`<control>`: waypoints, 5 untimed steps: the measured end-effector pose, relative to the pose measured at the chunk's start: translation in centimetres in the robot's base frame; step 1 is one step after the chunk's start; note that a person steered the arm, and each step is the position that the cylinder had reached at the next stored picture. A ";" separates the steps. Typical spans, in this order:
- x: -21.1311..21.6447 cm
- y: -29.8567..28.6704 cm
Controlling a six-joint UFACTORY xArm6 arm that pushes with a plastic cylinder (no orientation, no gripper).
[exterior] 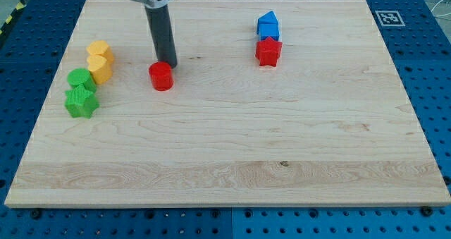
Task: Move the red circle closer to the green star
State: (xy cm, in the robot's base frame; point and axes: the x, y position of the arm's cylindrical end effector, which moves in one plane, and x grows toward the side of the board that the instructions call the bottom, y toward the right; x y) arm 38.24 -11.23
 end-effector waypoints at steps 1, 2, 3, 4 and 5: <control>1.9 0.0; 4.1 0.0; 4.5 0.0; 5.0 1.7; 7.2 2.9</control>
State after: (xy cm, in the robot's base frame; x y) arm 45.40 -8.34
